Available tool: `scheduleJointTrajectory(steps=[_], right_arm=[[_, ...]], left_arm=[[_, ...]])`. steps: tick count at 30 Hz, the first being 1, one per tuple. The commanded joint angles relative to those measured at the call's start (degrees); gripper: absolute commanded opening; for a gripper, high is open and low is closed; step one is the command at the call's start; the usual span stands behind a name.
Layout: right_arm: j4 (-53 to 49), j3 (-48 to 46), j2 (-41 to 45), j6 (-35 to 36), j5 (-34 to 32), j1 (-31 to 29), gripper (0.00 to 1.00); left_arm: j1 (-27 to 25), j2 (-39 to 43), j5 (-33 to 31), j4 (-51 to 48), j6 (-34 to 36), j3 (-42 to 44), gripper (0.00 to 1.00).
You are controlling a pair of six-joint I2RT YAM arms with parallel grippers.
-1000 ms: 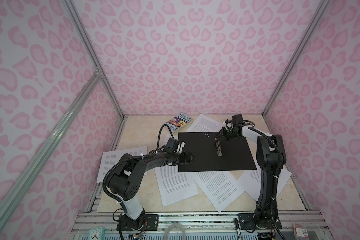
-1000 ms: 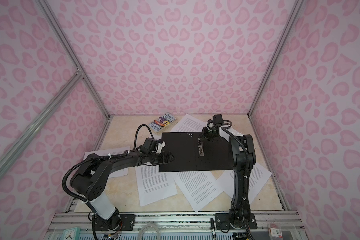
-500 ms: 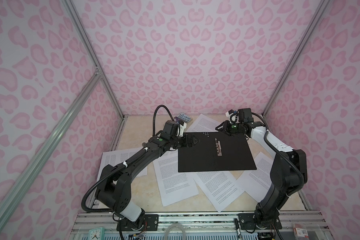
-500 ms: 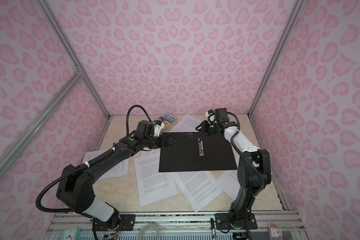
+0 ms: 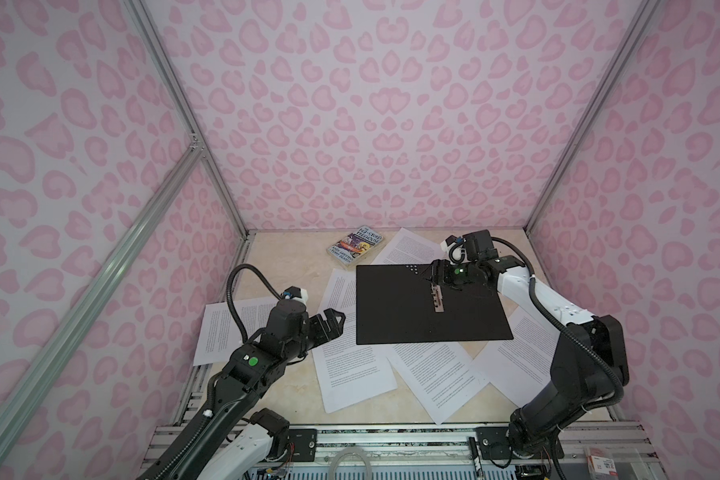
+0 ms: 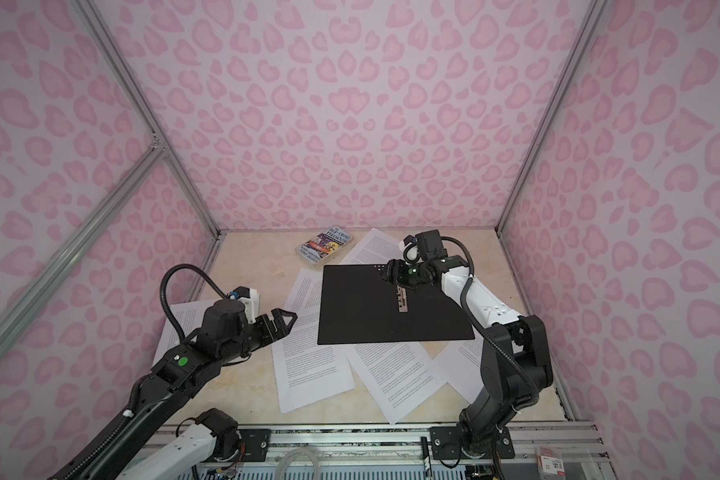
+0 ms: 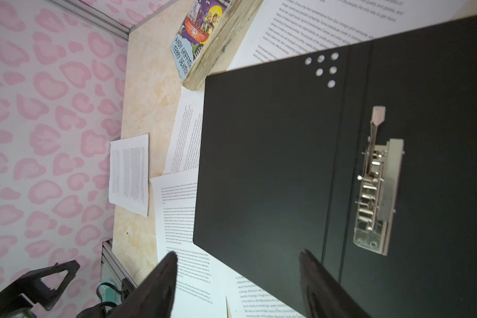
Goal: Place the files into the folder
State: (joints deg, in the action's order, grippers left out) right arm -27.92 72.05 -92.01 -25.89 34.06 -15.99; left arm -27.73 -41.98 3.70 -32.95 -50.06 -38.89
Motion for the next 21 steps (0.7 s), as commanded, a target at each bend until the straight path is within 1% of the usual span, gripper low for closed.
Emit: scheduleJointTrajectory(steps=[1,2,4,7,9,12,14,17,21], right_arm=[[3.4,-6.1,4.3,-1.4,-1.3,-0.5,0.9],[4.6,-7.9,5.8,-2.7,-0.3,-0.5,0.97],[6.0,-11.5,8.7,-4.1,0.7,-1.6,0.97],[7.5,-16.1,13.4,-4.3,0.2,-3.9,0.97],[6.4,-17.4,14.5,-4.1,1.2,-4.4,0.97],[5.3,-19.5,16.1,-3.6,3.4,-4.5,0.97],[5.5,-21.4,17.9,-3.4,3.6,-4.6,0.97],[8.0,-24.3,20.0,-4.3,4.3,-4.8,0.97],[12.5,-27.7,20.8,-6.0,4.1,-5.2,0.97]], left_arm=[[0.1,3.4,0.9,-3.8,-10.9,6.2,0.97],[0.1,4.1,1.1,-4.5,-13.0,8.0,0.97],[0.1,5.1,1.2,-5.0,-15.4,10.9,0.98],[0.2,6.3,-3.0,-8.7,-16.3,12.4,0.98],[0.3,6.2,-4.6,-9.1,-16.1,13.1,0.97],[0.7,4.0,-3.4,-5.1,-15.1,15.9,0.97],[1.0,1.5,-3.5,-2.9,-14.0,16.7,0.97],[1.6,-2.4,-3.1,0.9,-10.7,17.0,0.97],[5.7,-7.1,1.1,3.3,-6.6,16.8,0.97]])
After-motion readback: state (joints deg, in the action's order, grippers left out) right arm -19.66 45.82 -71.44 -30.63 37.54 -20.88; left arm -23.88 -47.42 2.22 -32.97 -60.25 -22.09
